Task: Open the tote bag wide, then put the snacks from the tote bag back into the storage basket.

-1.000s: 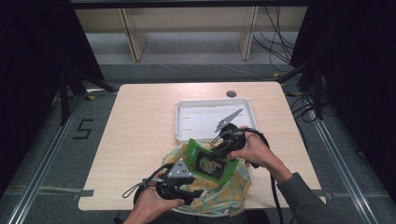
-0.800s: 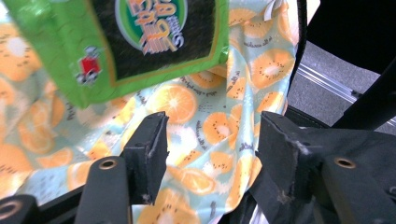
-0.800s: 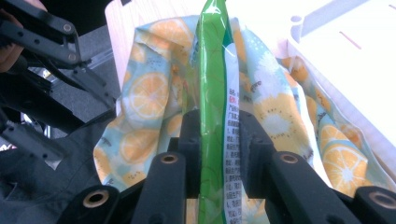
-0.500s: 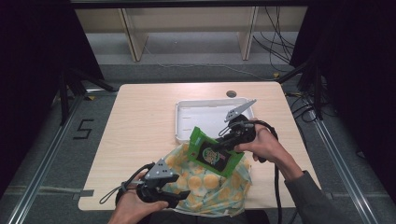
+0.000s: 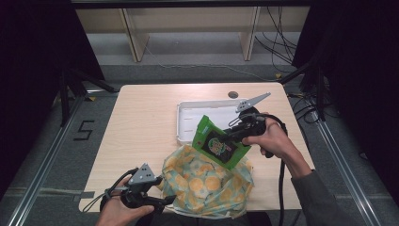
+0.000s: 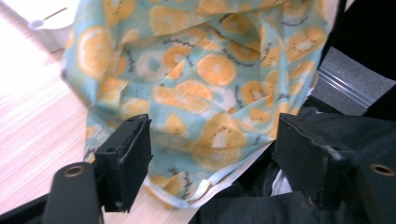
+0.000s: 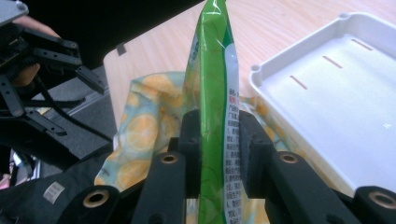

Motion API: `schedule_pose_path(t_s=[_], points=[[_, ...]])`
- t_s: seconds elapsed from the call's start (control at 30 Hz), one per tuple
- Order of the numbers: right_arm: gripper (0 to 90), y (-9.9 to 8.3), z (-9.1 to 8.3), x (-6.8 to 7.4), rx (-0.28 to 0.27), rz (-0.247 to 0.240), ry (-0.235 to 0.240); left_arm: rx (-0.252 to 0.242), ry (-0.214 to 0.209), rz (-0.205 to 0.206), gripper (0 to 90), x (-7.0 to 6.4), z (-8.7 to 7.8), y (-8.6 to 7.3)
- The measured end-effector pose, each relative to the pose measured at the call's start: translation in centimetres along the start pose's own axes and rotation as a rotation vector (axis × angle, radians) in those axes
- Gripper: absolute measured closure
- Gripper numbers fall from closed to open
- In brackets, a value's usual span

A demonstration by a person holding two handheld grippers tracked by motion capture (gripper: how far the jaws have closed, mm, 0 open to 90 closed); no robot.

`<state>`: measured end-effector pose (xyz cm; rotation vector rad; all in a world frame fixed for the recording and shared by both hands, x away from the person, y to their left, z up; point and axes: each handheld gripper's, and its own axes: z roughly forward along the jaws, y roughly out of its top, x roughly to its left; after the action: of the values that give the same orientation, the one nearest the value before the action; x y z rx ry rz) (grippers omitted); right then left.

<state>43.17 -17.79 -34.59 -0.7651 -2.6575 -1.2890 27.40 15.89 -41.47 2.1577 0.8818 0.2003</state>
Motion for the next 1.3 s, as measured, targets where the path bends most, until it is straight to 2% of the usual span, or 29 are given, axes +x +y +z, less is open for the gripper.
schedule_pose_path(t_s=[0.17, 0.2, 0.23, 0.33, 0.4, 0.47, 0.5, 0.57, 0.6, 0.67, 0.7, 0.77, 0.83, 0.87, 0.9, 0.93, 0.97, 1.0, 1.03, 1.07, 1.13, 1.17, 1.2, 1.23, 1.27, 1.3], points=[[74.9, 0.0, -0.7, -0.9, -0.031, 0.005, -0.015, 0.006, 0.028, -0.012, 20.1, 0.8, 0.0, -1.1], [74.9, 0.0, -0.7, -1.2, -0.042, 0.010, -0.008, 0.004, 0.032, -0.026, 19.3, 0.9, 0.1, -1.3], [74.9, 0.0, -0.9, -1.4, -0.052, 0.013, -0.014, 0.013, 0.038, -0.016, 19.2, 1.1, 0.2, -1.6], [74.9, 0.0, -1.5, -2.0, -0.071, 0.022, -0.025, 0.015, 0.056, -0.038, 18.0, 1.3, 0.5, -2.2], [74.9, -0.1, -1.8, -2.5, -0.087, 0.029, -0.038, 0.021, 0.060, -0.035, 17.3, 1.4, 0.8, -2.5], [74.9, -0.2, -2.3, -2.8, -0.104, 0.064, -0.041, 0.014, 0.065, -0.064, 16.6, 1.4, 1.0, -3.0], [74.9, -0.2, -2.5, -3.1, -0.118, 0.051, -0.050, 0.013, 0.061, -0.070, 16.4, 1.3, 1.1, -3.1], [74.9, -0.3, -2.9, -3.5, -0.133, 0.054, -0.076, 0.015, 0.079, -0.050, 16.4, 1.5, 1.2, -3.4], [74.9, -0.4, -3.2, -3.6, -0.137, 0.088, -0.071, 0.019, 0.086, -0.046, 16.4, 1.5, 1.1, -3.4], [74.9, -0.6, -3.6, -4.0, -0.151, 0.096, -0.092, 0.010, 0.104, -0.061, 16.4, 1.6, 1.2, -3.7], [74.9, -0.7, -3.8, -4.2, -0.152, 0.103, -0.109, 0.009, 0.095, -0.052, 16.4, 1.7, 1.1, -3.9], [74.9, -0.8, -4.1, -4.6, -0.164, 0.124, -0.126, 0.003, 0.103, -0.065, 16.4, 1.7, 1.2, -4.0], [74.9, -1.0, -4.2, -5.2, -0.177, 0.115, -0.157, 0.012, 0.109, -0.031, 16.4, 1.8, 1.1, -4.1], [74.9, -1.1, -4.4, -5.3, -0.172, 0.150, -0.154, 0.015, 0.106, -0.028, 16.4, 1.8, 1.1, -4.2], [74.9, -1.3, -4.5, -5.7, -0.171, 0.130, -0.183, 0.014, 0.109, -0.031, 16.4, 1.7, 1.2, -4.3], [74.9, -1.5, -4.4, -6.0, -0.183, 0.169, -0.190, 0.010, 0.111, -0.051, 16.4, 1.6, 1.3, -4.4], [74.9, -1.6, -4.5, -6.3, -0.178, 0.152, -0.200, 0.012, 0.118, -0.051, 16.4, 1.6, 1.3, -4.4], [74.9, -1.7, -4.5, -6.3, -0.171, 0.183, -0.207, 0.011, 0.118, -0.046, 16.4, 1.5, 1.3, -4.4], [74.9, -1.8, -4.6, -6.6, -0.175, 0.164, -0.229, 0.005, 0.114, -0.054, 16.4, 1.5, 1.4, -4.4], [74.9, -1.8, -4.6, -6.7, -0.180, 0.185, -0.224, 0.007, 0.120, -0.055, 16.4, 1.5, 1.4, -4.4], [74.9, -2.0, -4.6, -6.9, -0.195, 0.191, -0.238, 0.028, 0.116, -0.014, 16.4, 1.8, 1.2, -4.4], [74.9, -2.1, -4.7, -7.0, -0.196, 0.195, -0.244, 0.026, 0.120, -0.021, 16.4, 1.8, 1.2, -4.4], [74.9, -2.1, -4.7, -7.3, -0.196, 0.178, -0.253, 0.023, 0.121, -0.026, 16.4, 1.8, 1.2, -4.4], [74.9, -2.1, -4.8, -7.2, -0.188, 0.194, -0.266, 0.026, 0.122, -0.041, 16.4, 1.8, 1.2, -4.5], [74.9, -2.2, -4.7, -7.5, -0.202, 0.176, -0.269, 0.037, 0.131, -0.025, 16.4, 1.9, 1.1, -4.4], [74.9, -2.2, -4.8, -7.6, -0.193, 0.175, -0.286, 0.031, 0.129, -0.032, 16.4, 1.9, 1.2, -4.5]])
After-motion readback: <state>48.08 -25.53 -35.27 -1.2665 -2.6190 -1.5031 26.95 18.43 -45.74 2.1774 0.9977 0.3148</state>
